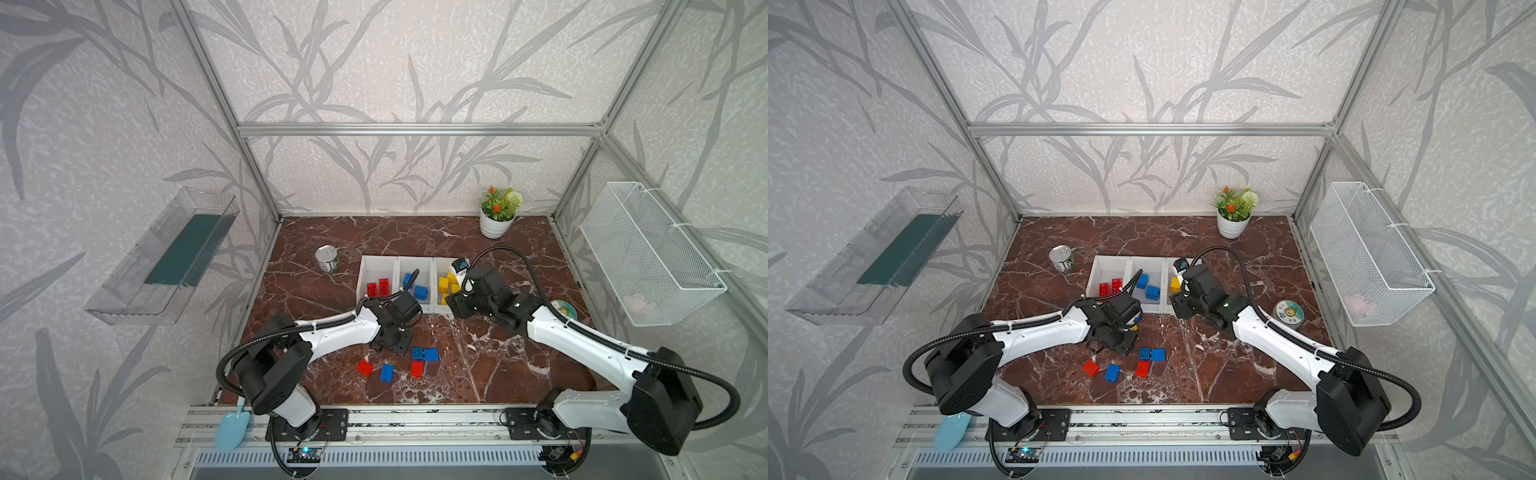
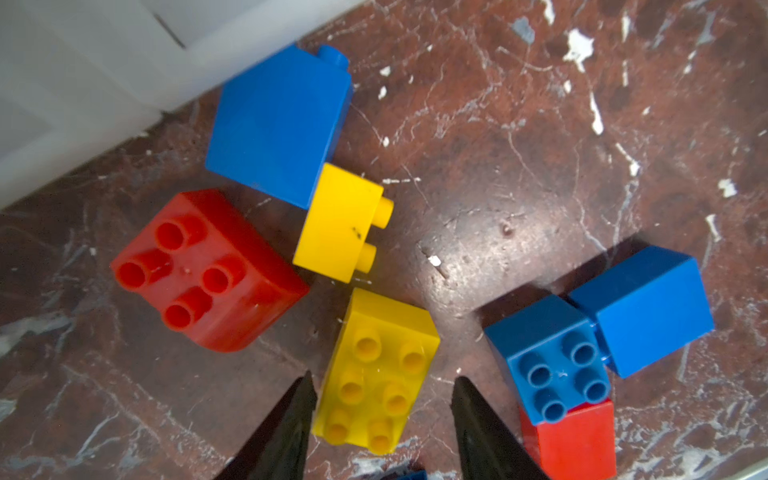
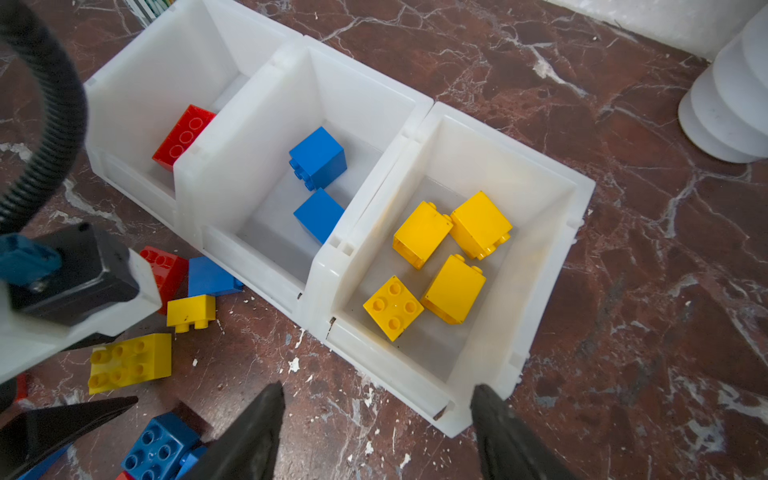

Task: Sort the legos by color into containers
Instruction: 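Close the left gripper on the yellow and blue bricks in the pile, then release the yellow brick into its compartment with the left gripper while the right withdraws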

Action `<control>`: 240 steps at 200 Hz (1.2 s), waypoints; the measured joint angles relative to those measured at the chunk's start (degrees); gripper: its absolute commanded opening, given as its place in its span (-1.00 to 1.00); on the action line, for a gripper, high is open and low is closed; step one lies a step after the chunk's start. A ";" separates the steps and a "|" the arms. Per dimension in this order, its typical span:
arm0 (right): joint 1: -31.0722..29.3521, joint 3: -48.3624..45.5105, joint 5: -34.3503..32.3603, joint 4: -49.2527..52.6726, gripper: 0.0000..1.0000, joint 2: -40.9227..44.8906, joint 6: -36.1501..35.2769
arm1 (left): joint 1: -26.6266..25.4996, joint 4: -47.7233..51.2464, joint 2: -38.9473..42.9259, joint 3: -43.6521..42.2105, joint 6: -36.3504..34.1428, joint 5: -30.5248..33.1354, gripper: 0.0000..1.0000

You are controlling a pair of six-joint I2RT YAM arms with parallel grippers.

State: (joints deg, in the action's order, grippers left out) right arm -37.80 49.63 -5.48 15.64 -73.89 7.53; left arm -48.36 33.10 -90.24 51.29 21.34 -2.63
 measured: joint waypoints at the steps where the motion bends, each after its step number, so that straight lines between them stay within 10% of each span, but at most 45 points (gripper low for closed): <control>1: -0.02 0.00 0.00 0.00 0.44 0.00 0.00 | -0.02 0.00 -0.09 0.00 -0.11 0.00 0.05; 127: -0.02 -0.11 -2.23 0.09 0.34 0.81 -0.04 | -0.35 0.26 -0.31 3.23 -3.08 -1.25 -0.41; 190: 3.63 -2.01 -7.10 0.04 0.31 9.73 -0.42 | -0.26 -2.69 -0.63 17.75 -6.12 0.04 -0.42; 240: 9.84 -2.01 -8.79 1.73 0.31 13.05 0.07 | 1.29 -7.17 -15.76 36.15 -10.67 -0.52 -0.42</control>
State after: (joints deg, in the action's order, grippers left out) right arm -27.97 47.62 -14.26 17.37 -60.84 7.60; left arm -47.07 25.93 -106.00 87.44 10.68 -3.16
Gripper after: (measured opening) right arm 0.654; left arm 0.323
